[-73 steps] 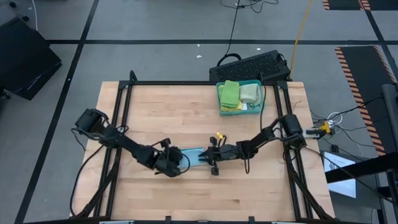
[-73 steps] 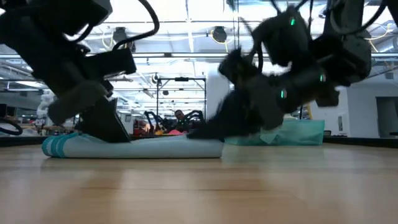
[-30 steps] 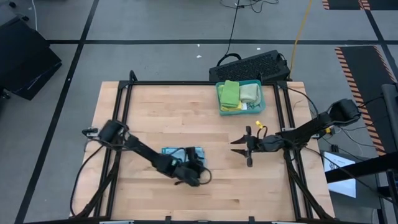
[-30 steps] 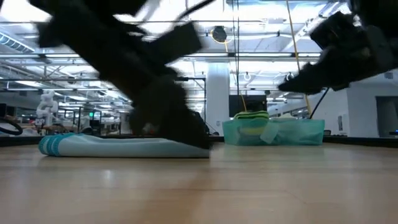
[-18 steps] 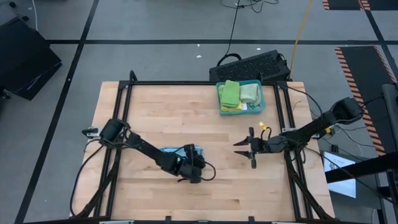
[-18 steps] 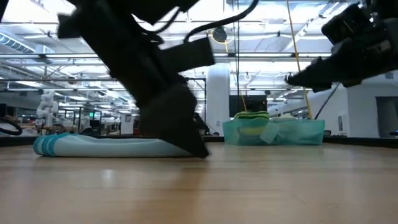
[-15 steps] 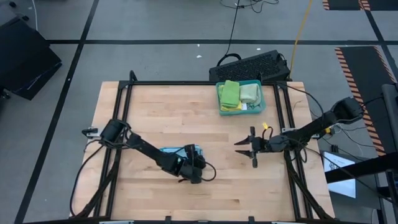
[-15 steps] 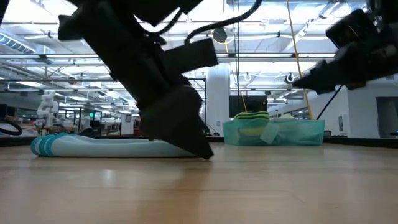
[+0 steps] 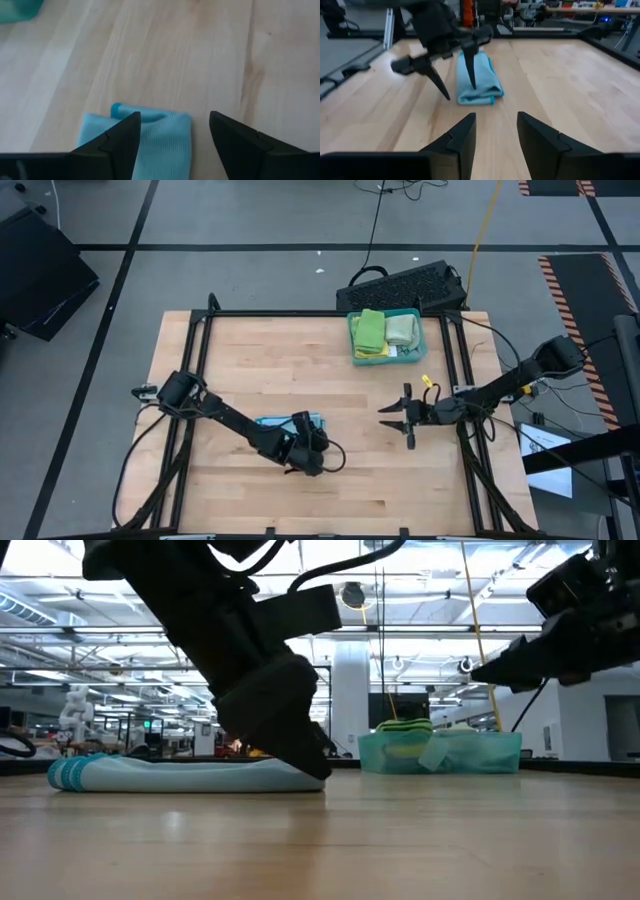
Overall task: Fold microfiber towels
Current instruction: Fold the blue microfiber cloth
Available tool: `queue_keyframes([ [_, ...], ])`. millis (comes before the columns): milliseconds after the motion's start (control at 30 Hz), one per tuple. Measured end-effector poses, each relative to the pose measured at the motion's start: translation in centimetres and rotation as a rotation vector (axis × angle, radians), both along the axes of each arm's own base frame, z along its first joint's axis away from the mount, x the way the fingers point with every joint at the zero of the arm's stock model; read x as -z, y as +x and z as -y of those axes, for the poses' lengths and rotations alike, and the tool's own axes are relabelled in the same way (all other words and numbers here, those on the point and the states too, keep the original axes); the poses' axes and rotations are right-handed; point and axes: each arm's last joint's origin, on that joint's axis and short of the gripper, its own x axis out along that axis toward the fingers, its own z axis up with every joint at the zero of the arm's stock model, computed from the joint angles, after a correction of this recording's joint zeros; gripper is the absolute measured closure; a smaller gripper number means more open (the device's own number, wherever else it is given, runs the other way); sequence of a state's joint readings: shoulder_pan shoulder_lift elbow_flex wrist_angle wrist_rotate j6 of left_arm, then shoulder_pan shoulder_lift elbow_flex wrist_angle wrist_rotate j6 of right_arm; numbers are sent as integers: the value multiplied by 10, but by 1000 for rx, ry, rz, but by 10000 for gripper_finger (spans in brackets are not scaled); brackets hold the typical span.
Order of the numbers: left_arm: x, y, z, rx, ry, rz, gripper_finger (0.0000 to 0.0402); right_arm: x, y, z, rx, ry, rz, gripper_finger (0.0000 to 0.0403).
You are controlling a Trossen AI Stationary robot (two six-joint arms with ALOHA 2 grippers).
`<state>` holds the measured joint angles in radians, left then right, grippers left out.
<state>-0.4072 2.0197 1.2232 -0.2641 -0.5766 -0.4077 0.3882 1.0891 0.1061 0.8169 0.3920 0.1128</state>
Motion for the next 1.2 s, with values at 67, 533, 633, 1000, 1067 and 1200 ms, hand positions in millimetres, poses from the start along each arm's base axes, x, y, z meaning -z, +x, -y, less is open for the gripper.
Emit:
queue_keyframes([
  [67,1,-2,-1,-12,-3,-10,163,-1,1,0,1,5,13,266],
  [533,12,-1,-6,-27,-73,-80,224,-1,1,0,1,10,12,266],
  [633,14,-1,-6,-18,-74,-90,269,-1,1,-1,1,9,14,266],
  [1000,11,-1,-2,65,-41,-88,387,-1,1,0,8,18,15,266],
  [1067,7,-3,-1,71,-38,-82,387,-1,1,0,12,31,15,266],
  [1200,-11,-5,5,106,-18,-30,394,-1,2,0,14,41,22,266],
])
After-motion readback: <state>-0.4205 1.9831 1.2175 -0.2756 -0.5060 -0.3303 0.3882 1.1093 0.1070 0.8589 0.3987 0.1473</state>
